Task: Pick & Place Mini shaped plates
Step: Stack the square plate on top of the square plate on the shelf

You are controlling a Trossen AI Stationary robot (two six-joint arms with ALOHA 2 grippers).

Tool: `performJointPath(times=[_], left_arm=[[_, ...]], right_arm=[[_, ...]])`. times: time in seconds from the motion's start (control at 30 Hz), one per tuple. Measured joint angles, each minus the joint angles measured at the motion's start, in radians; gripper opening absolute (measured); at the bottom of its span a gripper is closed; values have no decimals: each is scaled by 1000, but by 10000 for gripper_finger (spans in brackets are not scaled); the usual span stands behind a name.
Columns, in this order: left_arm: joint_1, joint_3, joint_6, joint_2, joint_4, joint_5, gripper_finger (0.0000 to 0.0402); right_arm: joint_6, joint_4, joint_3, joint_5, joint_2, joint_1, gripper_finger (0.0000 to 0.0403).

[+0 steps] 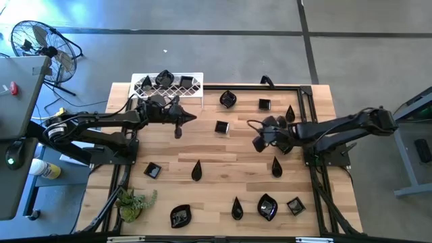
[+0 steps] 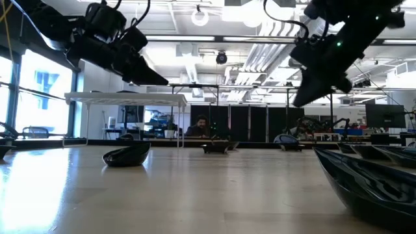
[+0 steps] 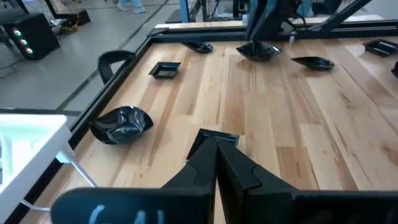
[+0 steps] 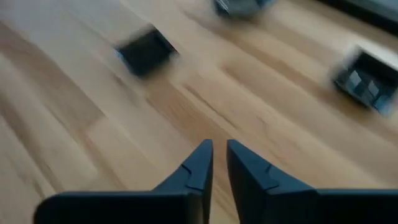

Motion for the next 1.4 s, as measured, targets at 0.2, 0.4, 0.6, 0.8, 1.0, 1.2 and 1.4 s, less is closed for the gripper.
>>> performJointPath(times=[0.2, 0.4, 0.6, 0.8, 1.0, 1.2, 1.4], left_arm=[[0, 0, -2, 0, -12, 65, 2], [0, 0, -2, 0, -12, 77, 2], [0, 0, -5, 0, -45, 104, 2], [0, 0, -2, 0, -51, 105, 2], [0, 0, -1, 0, -51, 105, 2], [0, 0, 1, 0, -51, 105, 2], [0, 0, 1, 0, -51, 105, 2]], right_arm=[[268, -359, 70, -83, 34, -2, 89], [399, -459, 46, -201, 107, 13, 96], [410, -458, 37, -216, 216, 24, 88], [400, -454, 37, -245, 305, 24, 78], [400, -450, 37, -250, 329, 24, 57], [398, -447, 37, -247, 328, 24, 48], [365, -467, 74, -214, 328, 22, 71]])
